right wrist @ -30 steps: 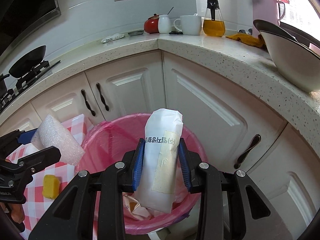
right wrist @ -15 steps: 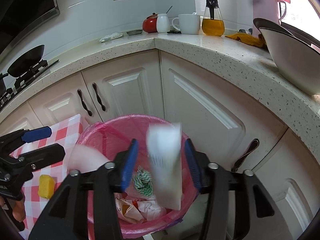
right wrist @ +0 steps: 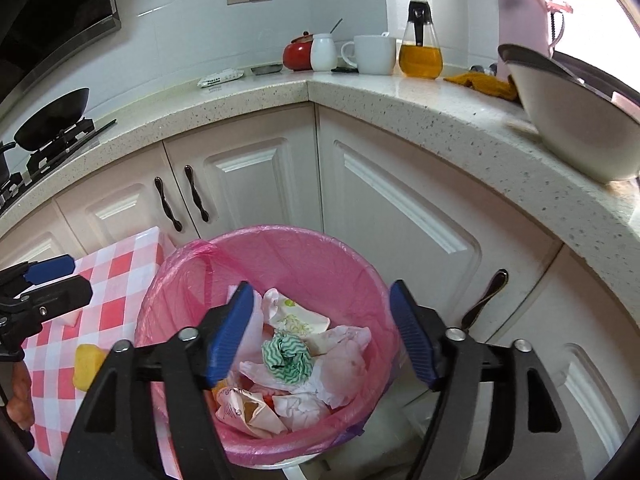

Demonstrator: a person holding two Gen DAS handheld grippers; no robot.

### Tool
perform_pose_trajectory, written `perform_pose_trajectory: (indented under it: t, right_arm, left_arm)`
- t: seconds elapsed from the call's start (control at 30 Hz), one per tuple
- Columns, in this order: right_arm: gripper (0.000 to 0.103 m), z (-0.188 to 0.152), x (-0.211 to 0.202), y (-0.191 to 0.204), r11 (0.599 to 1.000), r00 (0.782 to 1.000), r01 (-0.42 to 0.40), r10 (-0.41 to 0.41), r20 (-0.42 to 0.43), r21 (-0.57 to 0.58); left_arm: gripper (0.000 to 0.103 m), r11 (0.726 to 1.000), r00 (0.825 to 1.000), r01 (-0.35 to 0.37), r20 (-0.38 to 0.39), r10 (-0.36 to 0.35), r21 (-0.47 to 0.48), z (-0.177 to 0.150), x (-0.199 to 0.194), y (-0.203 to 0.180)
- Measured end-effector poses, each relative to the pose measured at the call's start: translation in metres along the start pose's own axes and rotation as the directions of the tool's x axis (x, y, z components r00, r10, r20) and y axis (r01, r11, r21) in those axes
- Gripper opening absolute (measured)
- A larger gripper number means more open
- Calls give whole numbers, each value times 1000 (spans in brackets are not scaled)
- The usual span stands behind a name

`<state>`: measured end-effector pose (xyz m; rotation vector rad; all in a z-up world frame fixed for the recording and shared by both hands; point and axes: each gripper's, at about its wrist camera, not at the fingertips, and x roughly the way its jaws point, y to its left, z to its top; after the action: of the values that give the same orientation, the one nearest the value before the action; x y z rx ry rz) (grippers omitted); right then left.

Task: Collect trash
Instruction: 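Open both grippers to drop the foam block and packet into the bin, then move both grippers back over the table toward the remaining trash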

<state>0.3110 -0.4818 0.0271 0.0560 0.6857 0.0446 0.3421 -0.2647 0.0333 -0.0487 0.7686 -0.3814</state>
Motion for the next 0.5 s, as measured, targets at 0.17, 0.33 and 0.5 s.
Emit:
perform_pose_trajectory:
  t: [0.17, 0.33, 0.5]
  right_arm:
    - [80, -6, -19, 11, 1000, 999, -3, 4, 37, -18]
    - [84, -15, -43, 30, 999, 997, 8, -5, 73, -47]
    - [84, -29, -61, 51, 999, 997, -11, 14, 75, -48]
  left_arm:
    - [93, 999, 999, -33, 23, 33, 10, -17, -23, 8]
    - [93, 998, 997, -64, 50, 64, -4, -36, -51, 23]
    - [92, 993, 991, -111, 75, 113, -38, -59, -84, 51]
